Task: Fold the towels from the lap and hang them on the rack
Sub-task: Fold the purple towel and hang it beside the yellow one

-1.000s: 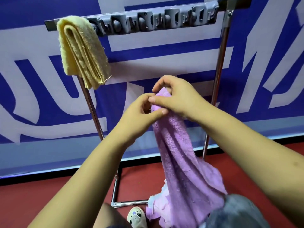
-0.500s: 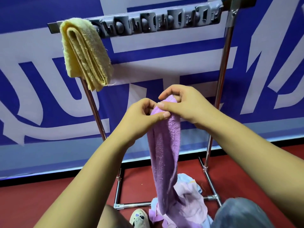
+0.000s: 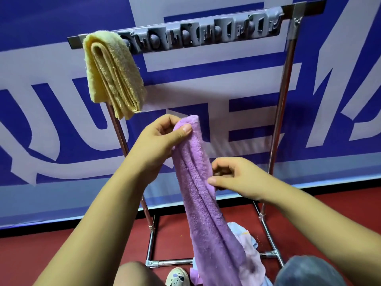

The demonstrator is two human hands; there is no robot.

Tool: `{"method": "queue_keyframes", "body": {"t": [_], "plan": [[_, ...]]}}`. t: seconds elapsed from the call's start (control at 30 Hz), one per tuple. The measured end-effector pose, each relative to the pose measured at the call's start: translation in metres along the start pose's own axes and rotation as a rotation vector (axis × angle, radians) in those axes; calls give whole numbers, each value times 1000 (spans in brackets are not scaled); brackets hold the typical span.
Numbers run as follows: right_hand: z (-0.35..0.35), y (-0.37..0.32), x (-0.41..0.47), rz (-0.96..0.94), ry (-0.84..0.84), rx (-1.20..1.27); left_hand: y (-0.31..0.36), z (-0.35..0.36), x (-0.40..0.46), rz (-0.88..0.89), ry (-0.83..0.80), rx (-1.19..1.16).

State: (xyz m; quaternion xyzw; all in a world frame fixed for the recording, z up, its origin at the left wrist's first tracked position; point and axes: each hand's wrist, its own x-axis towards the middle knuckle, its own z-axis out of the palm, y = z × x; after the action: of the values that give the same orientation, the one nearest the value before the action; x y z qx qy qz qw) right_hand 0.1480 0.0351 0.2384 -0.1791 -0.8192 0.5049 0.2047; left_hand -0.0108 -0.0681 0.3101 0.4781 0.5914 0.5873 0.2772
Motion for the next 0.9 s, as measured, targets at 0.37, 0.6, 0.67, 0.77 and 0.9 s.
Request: {"method": "queue_keyframes", "body": {"t": [0.37,0.6,0.67,0.77,0.9], "plan": [[-17,-4,-6,-166,220,-275,-4,-21,-3,7,160,-41],[-31,-7,-16,-151,-14,-408,-4,-21,-1,70,272,-180],[-38,-7,-17,-120,-53,-592,-5,-25,1,83,313,-209],[-56,1,-17,-2,-47,-775,-8,-36,3,93,389,-260],[-80,16,-21,21,68,-729,-10,-51,4,114,460,-417]]}}
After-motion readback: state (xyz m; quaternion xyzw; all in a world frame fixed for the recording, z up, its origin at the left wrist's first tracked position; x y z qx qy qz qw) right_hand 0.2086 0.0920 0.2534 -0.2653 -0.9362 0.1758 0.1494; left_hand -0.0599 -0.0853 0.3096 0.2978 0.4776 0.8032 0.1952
